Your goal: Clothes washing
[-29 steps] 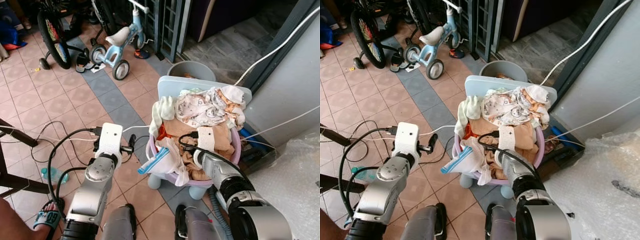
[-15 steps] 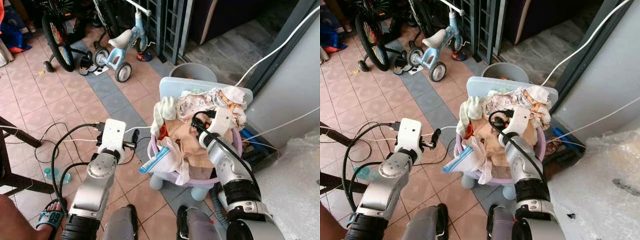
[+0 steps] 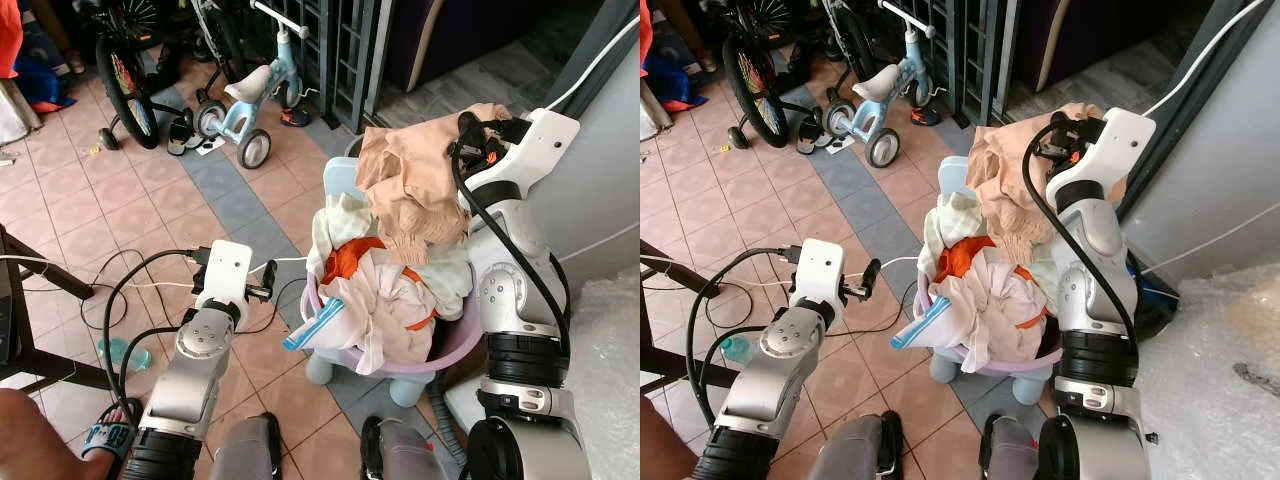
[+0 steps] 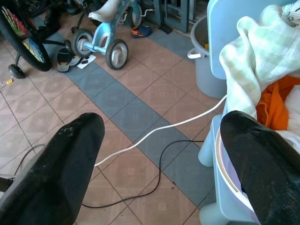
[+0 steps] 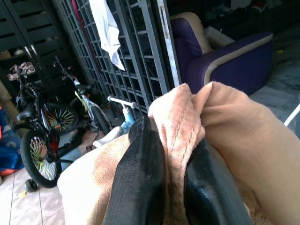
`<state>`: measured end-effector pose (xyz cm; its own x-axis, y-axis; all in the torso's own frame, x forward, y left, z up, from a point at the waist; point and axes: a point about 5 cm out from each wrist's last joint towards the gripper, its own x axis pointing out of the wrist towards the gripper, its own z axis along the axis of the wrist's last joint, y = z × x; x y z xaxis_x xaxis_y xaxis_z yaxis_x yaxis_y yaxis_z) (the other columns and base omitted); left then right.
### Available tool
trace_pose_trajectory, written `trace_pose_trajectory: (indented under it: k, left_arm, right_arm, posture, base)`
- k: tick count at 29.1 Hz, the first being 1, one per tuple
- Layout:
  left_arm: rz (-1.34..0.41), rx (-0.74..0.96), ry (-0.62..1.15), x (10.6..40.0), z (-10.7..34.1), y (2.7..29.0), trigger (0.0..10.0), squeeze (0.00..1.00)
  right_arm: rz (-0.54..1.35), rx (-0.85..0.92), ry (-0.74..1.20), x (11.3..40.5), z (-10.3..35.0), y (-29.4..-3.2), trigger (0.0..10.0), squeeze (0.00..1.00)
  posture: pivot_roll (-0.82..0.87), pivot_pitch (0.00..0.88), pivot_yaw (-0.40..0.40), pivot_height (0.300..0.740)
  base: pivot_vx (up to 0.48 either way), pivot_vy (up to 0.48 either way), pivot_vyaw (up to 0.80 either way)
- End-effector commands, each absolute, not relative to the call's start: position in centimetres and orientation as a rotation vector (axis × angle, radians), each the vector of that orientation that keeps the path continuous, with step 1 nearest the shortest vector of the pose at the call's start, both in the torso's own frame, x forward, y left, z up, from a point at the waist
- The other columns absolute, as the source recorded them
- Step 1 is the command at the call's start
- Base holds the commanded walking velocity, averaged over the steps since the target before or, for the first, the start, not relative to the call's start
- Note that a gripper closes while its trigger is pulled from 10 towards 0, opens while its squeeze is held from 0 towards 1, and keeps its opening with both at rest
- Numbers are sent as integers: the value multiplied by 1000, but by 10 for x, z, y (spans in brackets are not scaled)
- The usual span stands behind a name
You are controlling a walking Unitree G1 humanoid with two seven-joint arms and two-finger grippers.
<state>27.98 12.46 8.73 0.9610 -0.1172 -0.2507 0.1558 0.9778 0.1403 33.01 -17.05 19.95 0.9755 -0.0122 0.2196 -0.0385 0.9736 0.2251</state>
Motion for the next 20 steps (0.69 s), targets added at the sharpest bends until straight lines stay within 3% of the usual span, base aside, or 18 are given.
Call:
trace_pose_trajectory:
  k: [1,2,3,9,11,17,20]
  left_arm:
    - [-115,156,234,278,86,126,10000,0]
    - [-117,154,233,278,86,125,10000,0]
    - [-122,154,232,277,86,124,10000,0]
    - [-136,142,211,282,88,117,10000,0]
    - [-140,139,207,284,89,115,10000,0]
    - [-157,130,199,284,88,114,10000,0]
    - [-146,128,199,285,88,116,10000,0]
  right_arm:
    - [24,208,-211,323,193,-167,667,0]
    - [25,185,-188,319,185,-166,2275,0]
    - [30,142,-160,312,174,-164,9922,0]
    - [54,96,-118,300,155,-155,10000,0]
    - [61,101,-117,300,156,-152,10000,0]
    - [72,78,-131,302,159,-152,10000,0]
    - [72,72,-137,305,161,-154,10000,0]
  posture:
    - [19,81,50,740]
    - [14,77,49,740]
    - [9,74,52,740]
    - [-12,74,62,740]
    - [-13,74,63,740]
    - [-15,72,60,740]
    - [-12,74,54,740]
  base:
    - [0,0,0]
    - [0,0,0]
    - [0,0,0]
    - [0,0,0]
    - [-298,0,0]
    - [-334,0,-725]
    - [-337,0,0]
